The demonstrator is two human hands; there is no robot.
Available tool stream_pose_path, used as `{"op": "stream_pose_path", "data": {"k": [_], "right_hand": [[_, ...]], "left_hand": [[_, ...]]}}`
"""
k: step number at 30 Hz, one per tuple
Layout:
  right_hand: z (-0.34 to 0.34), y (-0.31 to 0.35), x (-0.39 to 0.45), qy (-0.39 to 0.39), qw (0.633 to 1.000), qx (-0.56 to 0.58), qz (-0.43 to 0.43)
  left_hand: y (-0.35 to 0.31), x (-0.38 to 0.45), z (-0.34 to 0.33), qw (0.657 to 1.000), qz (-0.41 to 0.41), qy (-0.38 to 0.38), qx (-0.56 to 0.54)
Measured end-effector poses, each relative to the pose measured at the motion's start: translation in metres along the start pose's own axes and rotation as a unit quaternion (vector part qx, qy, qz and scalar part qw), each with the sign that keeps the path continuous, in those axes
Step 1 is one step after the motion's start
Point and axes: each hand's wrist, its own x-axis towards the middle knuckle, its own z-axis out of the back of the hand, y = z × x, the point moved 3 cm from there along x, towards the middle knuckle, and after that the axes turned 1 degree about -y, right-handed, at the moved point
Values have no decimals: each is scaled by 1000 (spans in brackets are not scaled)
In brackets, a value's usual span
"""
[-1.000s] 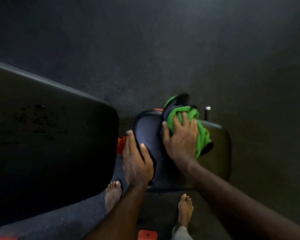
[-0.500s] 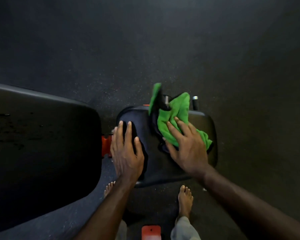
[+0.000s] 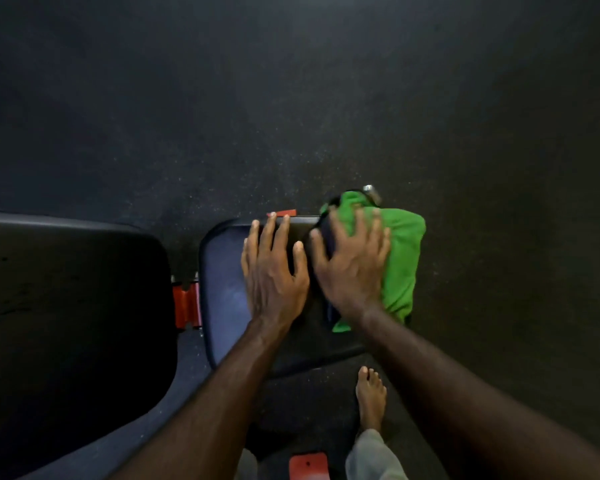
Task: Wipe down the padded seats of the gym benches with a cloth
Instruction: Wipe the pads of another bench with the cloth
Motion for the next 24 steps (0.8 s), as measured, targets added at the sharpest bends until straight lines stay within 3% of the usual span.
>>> {"op": "stream_pose_path", "data": {"k": [2,3,4,5,8,9,12,14,15,18,19,20,23,24], "right_hand": [[-1,-2,-11,33,978,-22,204],[1,-13,-7,50,960,-29,275],[3,-24,1,46,956,-33,287],[4,-33,10,29,969,-35,243],[1,-24,4,12,1000,14,-25],[2,-15,-6,15,999,20,-35],[-2,-11,-32,35,983,37,177],[0,-31,-23,25,975,51,215],[0,-36,-17,9,985,53,166],[-4,-30,-19,-18,992,61,-105],[-5,-24,-28,-13,990,51,-128],[-6,-20,-38,-12,996,26,-87],[1,-49,-58,26,986,-22,160],[4,-65,-55,24,985,-11,171]], "left_hand": [[2,1,-2,1000,-6,-1,11],[3,1,-3,1000,-4,-4,20],[3,0,-3,1000,2,-8,29],[2,0,-3,999,7,-11,36],[-1,-1,-2,999,10,-7,38],[-4,0,-3,999,8,-5,35],[-2,0,-1,999,5,-6,35],[-3,0,0,999,7,-6,39],[-3,0,0,999,8,-8,41],[0,-1,-2,999,1,-3,39],[1,-1,-2,999,1,1,36],[2,-1,-2,999,2,1,34],[1,0,-1,1000,5,9,27],[1,-1,0,1000,6,12,25]]}}
